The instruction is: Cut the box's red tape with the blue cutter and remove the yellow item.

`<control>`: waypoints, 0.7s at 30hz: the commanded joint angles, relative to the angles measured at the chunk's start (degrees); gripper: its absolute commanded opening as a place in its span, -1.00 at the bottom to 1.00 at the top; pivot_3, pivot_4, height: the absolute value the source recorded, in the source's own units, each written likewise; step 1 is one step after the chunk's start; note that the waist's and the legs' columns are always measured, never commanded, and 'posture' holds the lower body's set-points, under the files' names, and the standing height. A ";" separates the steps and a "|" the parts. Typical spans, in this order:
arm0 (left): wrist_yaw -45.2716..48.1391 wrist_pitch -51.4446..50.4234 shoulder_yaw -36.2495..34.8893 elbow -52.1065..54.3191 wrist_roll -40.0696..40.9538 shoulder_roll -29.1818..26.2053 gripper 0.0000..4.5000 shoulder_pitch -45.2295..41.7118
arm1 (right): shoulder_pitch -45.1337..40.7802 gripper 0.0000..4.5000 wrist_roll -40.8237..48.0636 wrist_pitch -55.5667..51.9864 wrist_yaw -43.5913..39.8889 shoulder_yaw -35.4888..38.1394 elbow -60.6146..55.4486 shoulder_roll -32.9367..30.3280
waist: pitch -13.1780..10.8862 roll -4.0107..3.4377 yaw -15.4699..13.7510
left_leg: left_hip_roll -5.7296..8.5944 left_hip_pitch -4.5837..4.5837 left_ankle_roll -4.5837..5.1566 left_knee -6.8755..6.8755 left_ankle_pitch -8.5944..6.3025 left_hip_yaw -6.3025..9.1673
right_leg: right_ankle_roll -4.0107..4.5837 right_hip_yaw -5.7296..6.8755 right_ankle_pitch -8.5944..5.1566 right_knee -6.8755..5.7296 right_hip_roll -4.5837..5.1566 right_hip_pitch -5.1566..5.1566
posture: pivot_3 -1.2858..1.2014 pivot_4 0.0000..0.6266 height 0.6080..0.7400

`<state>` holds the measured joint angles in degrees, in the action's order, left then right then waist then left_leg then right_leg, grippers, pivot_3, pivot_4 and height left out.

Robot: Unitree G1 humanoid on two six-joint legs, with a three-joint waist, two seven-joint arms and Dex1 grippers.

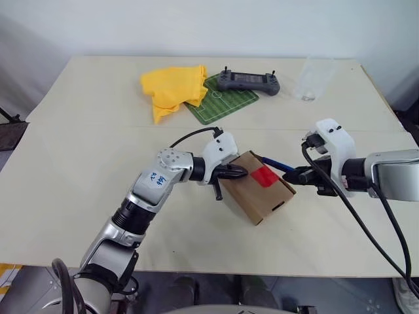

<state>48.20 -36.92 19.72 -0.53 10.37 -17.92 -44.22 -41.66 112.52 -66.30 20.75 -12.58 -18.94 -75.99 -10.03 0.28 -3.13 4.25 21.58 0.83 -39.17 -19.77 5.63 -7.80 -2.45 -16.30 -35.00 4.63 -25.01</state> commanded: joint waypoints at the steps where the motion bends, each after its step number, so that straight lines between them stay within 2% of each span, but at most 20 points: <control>1: 0.02 -0.65 0.68 1.43 -0.33 -0.14 -1.00 1.02 | 0.24 -0.93 0.48 0.09 -0.26 2.45 -0.54 -0.93 | 0.00 0.00 0.00 | 0.00 0.00 0.00 0.00 0.00 0.00 | 0.00 0.00 0.00 0.00 0.00 0.00 | 0.03 -0.52 1.00; 14: 0.10 -1.34 0.82 2.18 -0.48 -0.62 -1.00 0.95 | 4.91 -0.93 0.48 -0.55 -4.68 6.71 0.09 -4.32 | 0.00 0.00 0.04 | 0.00 0.00 0.00 0.00 0.00 -0.02 | 0.00 -0.01 0.00 -0.01 0.00 -0.01 | 0.03 -0.52 1.00; 21: 0.00 -1.49 0.85 2.20 -0.55 -0.53 -1.00 0.85 | 5.55 -0.93 0.48 -0.14 -5.67 6.33 -1.04 -3.93 | 0.00 0.00 0.03 | 0.00 0.00 0.00 0.00 0.00 -0.02 | 0.00 -0.01 0.00 -0.01 0.00 -0.01 | 0.03 -0.52 1.00</control>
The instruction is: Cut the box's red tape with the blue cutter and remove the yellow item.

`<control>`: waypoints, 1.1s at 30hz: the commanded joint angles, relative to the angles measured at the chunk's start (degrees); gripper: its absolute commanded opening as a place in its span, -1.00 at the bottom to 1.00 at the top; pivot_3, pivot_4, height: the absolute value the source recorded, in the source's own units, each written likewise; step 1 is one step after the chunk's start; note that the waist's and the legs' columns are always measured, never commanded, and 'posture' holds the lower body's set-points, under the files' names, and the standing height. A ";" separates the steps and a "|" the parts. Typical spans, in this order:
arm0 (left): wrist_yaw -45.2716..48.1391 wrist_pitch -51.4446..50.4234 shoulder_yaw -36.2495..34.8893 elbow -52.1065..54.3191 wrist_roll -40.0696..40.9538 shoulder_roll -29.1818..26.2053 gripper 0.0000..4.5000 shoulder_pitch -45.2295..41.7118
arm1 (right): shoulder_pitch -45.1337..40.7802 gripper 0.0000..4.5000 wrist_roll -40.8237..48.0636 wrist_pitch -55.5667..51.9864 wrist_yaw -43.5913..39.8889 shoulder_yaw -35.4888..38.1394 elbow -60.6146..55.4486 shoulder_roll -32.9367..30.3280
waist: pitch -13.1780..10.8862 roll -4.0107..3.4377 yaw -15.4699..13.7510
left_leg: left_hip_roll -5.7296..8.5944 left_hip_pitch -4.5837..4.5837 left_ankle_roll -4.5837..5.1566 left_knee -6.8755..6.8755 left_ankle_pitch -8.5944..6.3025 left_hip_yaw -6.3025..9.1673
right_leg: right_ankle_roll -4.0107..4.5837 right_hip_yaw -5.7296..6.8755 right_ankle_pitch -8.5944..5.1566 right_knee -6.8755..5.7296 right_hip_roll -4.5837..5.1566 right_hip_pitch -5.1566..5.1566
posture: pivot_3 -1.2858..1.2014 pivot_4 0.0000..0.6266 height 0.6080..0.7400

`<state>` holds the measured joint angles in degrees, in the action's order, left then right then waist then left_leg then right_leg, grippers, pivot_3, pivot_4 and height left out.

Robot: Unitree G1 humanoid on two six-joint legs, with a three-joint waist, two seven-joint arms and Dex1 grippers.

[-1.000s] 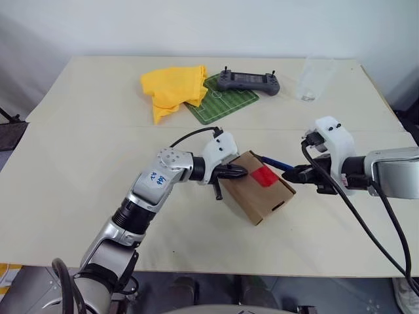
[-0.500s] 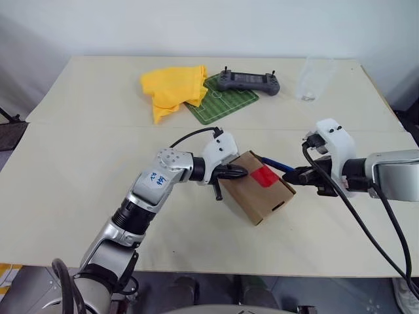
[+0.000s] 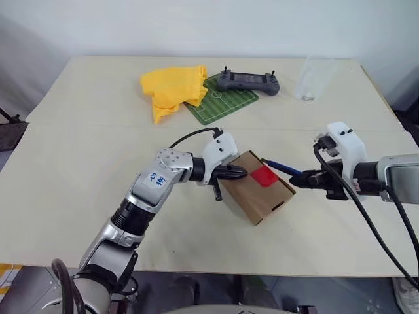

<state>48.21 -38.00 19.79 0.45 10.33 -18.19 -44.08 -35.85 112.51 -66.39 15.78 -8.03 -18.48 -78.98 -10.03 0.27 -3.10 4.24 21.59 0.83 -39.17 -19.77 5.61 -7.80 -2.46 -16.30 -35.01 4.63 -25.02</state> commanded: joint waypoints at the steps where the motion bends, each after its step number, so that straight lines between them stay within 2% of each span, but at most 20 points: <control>1: -0.04 -0.43 0.77 1.20 -0.54 -0.27 -1.00 0.71 | -0.21 -0.93 0.49 -0.01 -0.67 1.72 -1.55 -0.90 | 0.00 0.00 0.00 | 0.00 0.00 0.00 0.00 0.00 0.00 | 0.00 0.00 0.00 0.00 0.00 0.00 | 0.03 -0.52 1.00; 18: -0.36 -0.93 0.72 1.30 -0.56 -0.11 -1.00 0.61 | -0.26 -0.93 0.49 -1.60 -2.51 0.74 -2.14 -2.96 | 0.00 0.00 -0.02 | 0.00 0.00 0.00 0.00 0.00 0.00 | 0.00 0.00 0.00 0.01 0.00 0.00 | 0.03 -0.52 1.00; 21: -0.40 -0.98 0.73 1.37 -0.55 -0.10 -1.00 0.68 | -0.06 -0.93 0.49 -0.47 -0.84 1.56 -2.44 -3.34 | 0.00 0.00 -0.02 | 0.00 0.00 0.00 0.00 0.00 0.00 | 0.00 0.00 0.00 0.01 0.00 -0.01 | 0.03 -0.52 1.00; 25: -0.39 -0.88 0.80 1.35 -0.57 -0.04 -1.00 0.70 | -3.49 -0.93 0.49 -0.25 -0.96 2.29 -0.87 -2.48 | 0.00 0.00 0.00 | 0.00 0.00 0.00 0.00 0.00 0.00 | 0.00 -0.01 0.00 0.01 0.00 -0.01 | 0.03 -0.52 1.00; 33: -0.12 -0.48 0.96 0.86 -0.56 0.05 -1.00 0.39 | -10.28 -0.93 0.49 -1.27 1.78 -0.90 1.55 1.72 | 0.00 0.00 0.03 | 0.00 0.05 -0.01 0.01 0.00 -0.06 | 0.00 -0.07 0.00 -0.01 -0.01 -0.10 | 0.03 -0.52 1.00</control>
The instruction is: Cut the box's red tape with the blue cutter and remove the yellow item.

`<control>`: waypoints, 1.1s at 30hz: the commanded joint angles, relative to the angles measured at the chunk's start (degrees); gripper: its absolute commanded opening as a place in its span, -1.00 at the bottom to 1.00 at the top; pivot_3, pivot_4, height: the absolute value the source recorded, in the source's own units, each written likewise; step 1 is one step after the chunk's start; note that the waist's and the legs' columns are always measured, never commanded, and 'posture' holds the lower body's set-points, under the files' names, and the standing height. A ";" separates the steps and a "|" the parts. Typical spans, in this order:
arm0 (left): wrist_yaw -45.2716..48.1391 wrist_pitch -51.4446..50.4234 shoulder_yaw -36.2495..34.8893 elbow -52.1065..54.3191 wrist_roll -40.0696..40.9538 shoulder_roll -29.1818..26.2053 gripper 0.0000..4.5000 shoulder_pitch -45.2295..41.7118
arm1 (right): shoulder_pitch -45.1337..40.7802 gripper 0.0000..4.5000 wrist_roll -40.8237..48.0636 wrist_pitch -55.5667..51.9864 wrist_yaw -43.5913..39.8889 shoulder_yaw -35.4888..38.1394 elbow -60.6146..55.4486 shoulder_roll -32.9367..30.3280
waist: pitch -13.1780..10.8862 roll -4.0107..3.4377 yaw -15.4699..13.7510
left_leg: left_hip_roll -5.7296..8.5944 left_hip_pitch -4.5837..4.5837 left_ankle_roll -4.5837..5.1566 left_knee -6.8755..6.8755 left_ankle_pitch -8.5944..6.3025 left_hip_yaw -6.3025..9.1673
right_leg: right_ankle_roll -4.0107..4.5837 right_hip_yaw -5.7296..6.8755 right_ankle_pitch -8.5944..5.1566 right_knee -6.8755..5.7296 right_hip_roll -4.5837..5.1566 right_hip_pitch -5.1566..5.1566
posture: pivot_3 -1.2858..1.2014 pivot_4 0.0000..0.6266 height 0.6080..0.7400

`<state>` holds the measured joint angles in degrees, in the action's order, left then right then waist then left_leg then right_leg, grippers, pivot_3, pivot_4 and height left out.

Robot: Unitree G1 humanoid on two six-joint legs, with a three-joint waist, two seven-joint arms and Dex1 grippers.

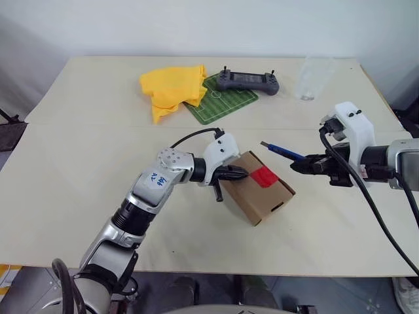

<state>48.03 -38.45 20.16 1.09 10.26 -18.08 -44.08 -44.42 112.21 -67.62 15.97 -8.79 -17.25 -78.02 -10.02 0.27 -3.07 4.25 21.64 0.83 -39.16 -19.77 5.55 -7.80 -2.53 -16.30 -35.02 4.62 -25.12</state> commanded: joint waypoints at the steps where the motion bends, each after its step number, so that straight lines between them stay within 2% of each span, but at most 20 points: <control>1: 0.08 -0.08 0.63 0.31 -0.46 -0.05 -1.00 0.42 | -1.85 -0.93 0.79 -0.07 2.18 -0.47 0.37 1.29 | 0.00 0.00 -0.03 | 0.00 0.01 0.00 0.00 0.00 0.00 | 0.00 0.00 0.00 0.00 0.00 -0.01 | 0.03 -0.52 1.00; 6: 0.17 -0.13 0.65 0.38 -0.48 -0.15 -1.00 0.31 | -1.02 -0.93 0.79 -0.17 4.51 -1.99 -0.01 2.87 | 0.00 0.00 -0.03 | 0.00 0.06 0.00 0.00 0.00 0.00 | 0.00 0.00 0.00 -0.03 0.01 -0.08 | 0.03 -0.52 1.00; 16: 0.03 -0.70 0.34 1.12 -0.42 -0.65 -1.00 0.40 | 1.75 -0.93 0.79 -0.51 3.83 -3.11 -1.92 3.13 | 0.00 0.00 0.06 | 0.00 0.08 -0.01 -0.02 0.01 -0.01 | 0.00 0.00 0.00 -0.08 0.00 -0.12 | 0.03 -0.52 1.00; 24: -0.13 -0.73 0.24 1.23 -0.50 -0.78 -1.00 0.42 | 3.99 -0.93 0.79 -1.13 3.99 -3.10 -1.96 1.53 | 0.00 0.00 0.06 | 0.00 0.08 -0.01 -0.02 0.02 -0.01 | 0.00 0.00 0.00 -0.09 0.00 -0.12 | 0.03 -0.52 1.00; 33: -0.50 -0.88 0.24 1.50 -0.37 -0.65 -1.00 0.61 | 9.90 -0.93 0.79 -0.89 0.31 0.55 -2.00 -2.98 | 0.00 -0.01 -0.07 | 0.01 0.08 0.00 -0.03 0.02 -0.03 | 0.00 0.00 0.00 -0.09 0.00 -0.12 | 0.03 -0.52 1.00</control>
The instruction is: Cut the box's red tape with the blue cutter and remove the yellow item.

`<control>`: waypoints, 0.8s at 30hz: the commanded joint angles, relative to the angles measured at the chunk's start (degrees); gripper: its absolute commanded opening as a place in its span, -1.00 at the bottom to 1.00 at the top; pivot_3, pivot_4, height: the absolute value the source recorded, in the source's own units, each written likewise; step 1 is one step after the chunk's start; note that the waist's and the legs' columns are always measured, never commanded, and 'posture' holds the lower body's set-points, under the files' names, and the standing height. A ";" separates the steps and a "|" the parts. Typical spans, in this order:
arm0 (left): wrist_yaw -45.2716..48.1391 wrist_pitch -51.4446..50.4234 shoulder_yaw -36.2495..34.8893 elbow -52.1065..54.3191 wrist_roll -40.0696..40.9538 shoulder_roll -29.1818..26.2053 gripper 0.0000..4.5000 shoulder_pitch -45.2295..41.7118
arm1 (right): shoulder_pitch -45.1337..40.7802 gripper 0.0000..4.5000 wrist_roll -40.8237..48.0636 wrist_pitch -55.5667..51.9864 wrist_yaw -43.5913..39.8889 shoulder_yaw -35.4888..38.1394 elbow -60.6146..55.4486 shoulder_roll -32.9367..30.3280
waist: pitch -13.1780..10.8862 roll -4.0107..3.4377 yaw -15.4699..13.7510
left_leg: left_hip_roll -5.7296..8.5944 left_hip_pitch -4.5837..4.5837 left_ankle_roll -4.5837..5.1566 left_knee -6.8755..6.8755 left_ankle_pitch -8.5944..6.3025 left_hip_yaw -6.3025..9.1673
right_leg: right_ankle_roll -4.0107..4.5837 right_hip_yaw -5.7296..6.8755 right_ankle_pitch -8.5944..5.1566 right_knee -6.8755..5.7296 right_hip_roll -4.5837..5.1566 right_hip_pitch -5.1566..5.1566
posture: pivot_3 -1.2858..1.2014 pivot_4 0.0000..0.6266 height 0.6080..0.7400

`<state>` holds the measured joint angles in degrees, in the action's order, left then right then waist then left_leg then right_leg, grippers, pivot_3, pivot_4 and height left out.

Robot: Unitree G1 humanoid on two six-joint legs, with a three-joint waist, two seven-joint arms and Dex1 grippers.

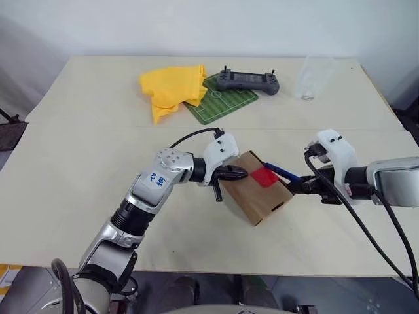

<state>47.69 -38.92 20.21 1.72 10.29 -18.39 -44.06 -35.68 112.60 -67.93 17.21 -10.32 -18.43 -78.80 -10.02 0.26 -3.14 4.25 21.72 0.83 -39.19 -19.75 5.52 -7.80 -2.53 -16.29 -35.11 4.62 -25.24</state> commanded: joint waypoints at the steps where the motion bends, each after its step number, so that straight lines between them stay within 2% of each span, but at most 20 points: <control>1: -0.16 -0.36 0.17 0.75 -0.41 -0.35 -1.00 0.55 | 1.49 -0.93 0.40 -0.48 -1.12 2.28 -0.92 -2.46 | 0.00 0.00 0.02 | 0.00 0.00 0.00 -0.01 0.00 0.00 | 0.00 -0.01 0.00 0.00 0.00 0.00 | 0.03 -0.52 1.00; 12: -0.36 -0.24 0.78 -0.64 -0.76 0.31 -1.00 0.01 | -4.80 -0.93 0.40 -4.95 -4.35 -2.41 0.10 -2.65 | 0.00 0.00 0.09 | 0.00 0.00 0.00 -0.01 0.01 -0.01 | 0.00 -0.01 0.00 -0.01 0.00 -0.02 | 0.03 -0.52 1.00; 24: -2.50 -2.61 1.83 -1.25 -1.58 1.73 -1.00 0.33 | -14.00 -0.93 0.40 -13.70 -15.22 -10.55 4.85 -5.59 | 0.00 0.00 -0.02 | 0.01 0.03 0.00 0.00 0.00 -0.01 | 0.00 -0.01 0.00 0.03 0.01 -0.03 | 0.03 -0.52 1.00</control>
<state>46.14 -40.06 20.83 1.42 10.06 -16.65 -44.20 -48.72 111.65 -79.40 5.27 -20.15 -12.72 -83.13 -10.02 0.26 -3.16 4.27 21.76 0.84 -39.20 -19.75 5.52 -7.80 -2.53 -16.29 -35.09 4.63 -25.27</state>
